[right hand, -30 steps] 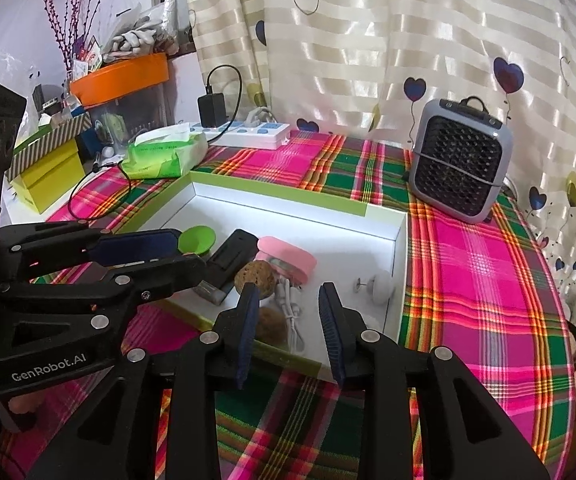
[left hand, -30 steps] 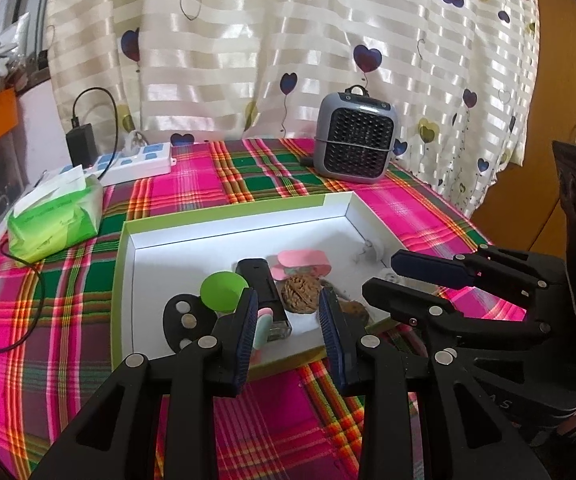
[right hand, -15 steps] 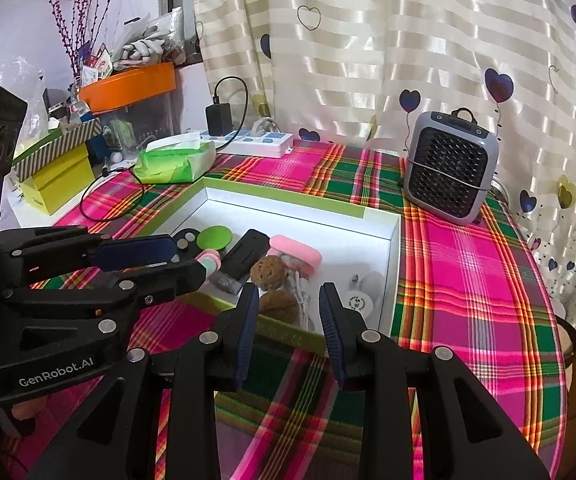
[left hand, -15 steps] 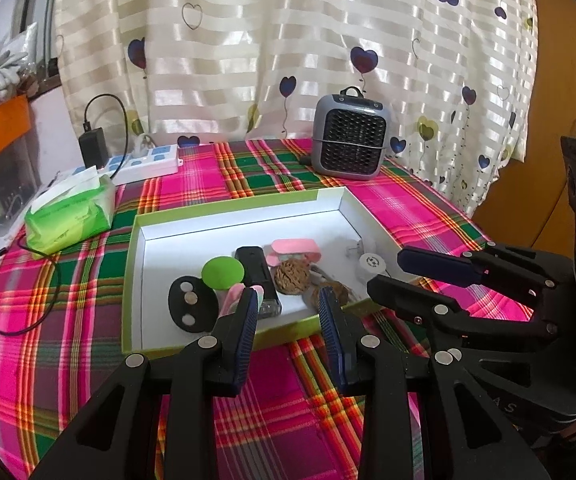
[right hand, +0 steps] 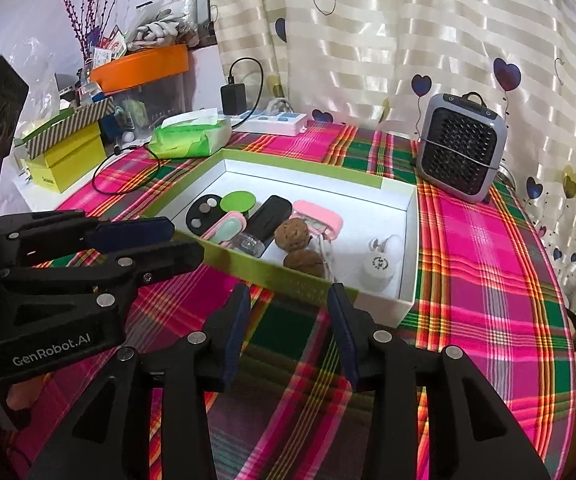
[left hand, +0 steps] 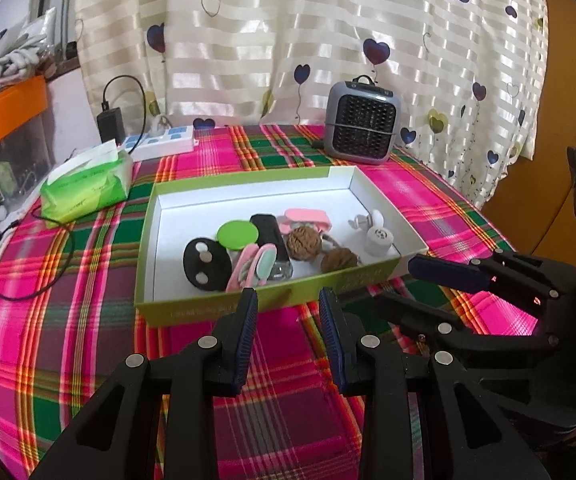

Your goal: Organize objects

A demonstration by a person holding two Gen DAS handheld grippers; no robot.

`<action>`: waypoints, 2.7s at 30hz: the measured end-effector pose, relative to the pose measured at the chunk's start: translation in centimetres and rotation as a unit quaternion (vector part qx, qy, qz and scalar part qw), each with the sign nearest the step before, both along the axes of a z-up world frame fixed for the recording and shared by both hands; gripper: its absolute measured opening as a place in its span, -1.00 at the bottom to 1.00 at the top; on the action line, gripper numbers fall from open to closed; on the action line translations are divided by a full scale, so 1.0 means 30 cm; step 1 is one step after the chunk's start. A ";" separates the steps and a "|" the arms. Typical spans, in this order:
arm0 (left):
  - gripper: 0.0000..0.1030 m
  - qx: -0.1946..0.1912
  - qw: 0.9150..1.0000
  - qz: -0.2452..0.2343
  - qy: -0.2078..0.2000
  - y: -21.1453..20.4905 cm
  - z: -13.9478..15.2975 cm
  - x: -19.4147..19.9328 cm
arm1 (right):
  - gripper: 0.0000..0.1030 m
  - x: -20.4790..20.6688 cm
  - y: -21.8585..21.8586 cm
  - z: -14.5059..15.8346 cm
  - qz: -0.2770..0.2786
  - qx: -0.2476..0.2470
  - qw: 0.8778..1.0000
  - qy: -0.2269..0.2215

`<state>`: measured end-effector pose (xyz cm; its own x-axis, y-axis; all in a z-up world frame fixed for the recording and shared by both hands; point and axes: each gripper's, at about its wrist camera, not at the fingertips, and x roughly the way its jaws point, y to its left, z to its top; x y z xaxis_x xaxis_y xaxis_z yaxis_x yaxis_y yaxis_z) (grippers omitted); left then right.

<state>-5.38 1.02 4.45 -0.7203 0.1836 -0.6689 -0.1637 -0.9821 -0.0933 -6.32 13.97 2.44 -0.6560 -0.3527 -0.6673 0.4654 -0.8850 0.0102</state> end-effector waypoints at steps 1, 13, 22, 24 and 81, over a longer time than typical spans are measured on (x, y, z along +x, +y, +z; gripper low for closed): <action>-0.43 0.000 1.000 0.001 -0.003 -0.001 -0.006 0.000 | -0.19 0.000 0.000 -0.001 0.000 0.000 1.000 0.000; -0.43 -0.009 1.000 0.009 -0.028 0.006 -0.062 -0.021 | -0.19 -0.011 0.000 -0.027 -0.007 -0.001 1.000 -0.015; -0.43 -0.021 0.998 0.025 -0.058 0.004 -0.118 -0.053 | -0.19 -0.037 -0.019 -0.086 -0.005 0.015 0.999 -0.048; -0.43 -0.025 0.997 0.029 -0.066 0.006 -0.134 -0.061 | -0.19 -0.041 -0.021 -0.091 -0.005 0.017 0.998 -0.052; -0.43 -0.052 0.996 0.039 -0.066 0.021 -0.141 -0.065 | -0.12 -0.062 -0.026 -0.122 -0.013 0.036 0.997 -0.073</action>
<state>-7.32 1.66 0.21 -0.6335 0.0554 -0.7718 -0.0796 -0.9968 -0.0062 -8.18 13.20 -1.22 -0.5577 -0.2841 -0.7799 0.4407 -0.8976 0.0118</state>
